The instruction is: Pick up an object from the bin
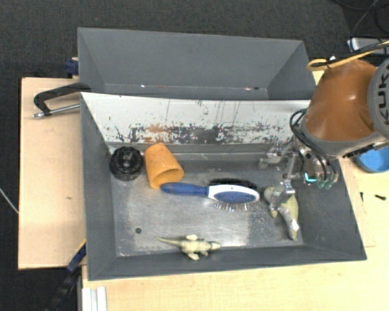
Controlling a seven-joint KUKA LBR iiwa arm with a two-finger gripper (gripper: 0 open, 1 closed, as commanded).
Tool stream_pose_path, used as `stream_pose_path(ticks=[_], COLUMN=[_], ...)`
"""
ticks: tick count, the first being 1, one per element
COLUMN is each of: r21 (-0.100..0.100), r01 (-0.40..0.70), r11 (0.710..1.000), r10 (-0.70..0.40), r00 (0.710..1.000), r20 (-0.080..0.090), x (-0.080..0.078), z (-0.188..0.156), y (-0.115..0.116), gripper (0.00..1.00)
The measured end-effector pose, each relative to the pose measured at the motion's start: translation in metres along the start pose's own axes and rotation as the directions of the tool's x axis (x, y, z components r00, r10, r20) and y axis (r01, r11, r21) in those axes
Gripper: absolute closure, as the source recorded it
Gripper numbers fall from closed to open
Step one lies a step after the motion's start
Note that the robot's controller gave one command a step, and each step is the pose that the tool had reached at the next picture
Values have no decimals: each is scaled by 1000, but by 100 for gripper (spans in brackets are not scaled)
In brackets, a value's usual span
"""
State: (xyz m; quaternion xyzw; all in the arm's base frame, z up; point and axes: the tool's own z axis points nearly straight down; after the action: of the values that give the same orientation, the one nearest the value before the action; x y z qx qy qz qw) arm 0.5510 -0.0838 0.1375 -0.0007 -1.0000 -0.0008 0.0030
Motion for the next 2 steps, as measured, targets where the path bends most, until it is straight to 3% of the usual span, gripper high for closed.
stream_pose_path(ticks=[1,2], r21=[-2,-1], r01=[-238,-238], r11=[971,971], r10=[238,238], r00=[971,971], r20=[6,9], x=[2,1], z=[63,62], y=[21,20], gripper=[0,100])
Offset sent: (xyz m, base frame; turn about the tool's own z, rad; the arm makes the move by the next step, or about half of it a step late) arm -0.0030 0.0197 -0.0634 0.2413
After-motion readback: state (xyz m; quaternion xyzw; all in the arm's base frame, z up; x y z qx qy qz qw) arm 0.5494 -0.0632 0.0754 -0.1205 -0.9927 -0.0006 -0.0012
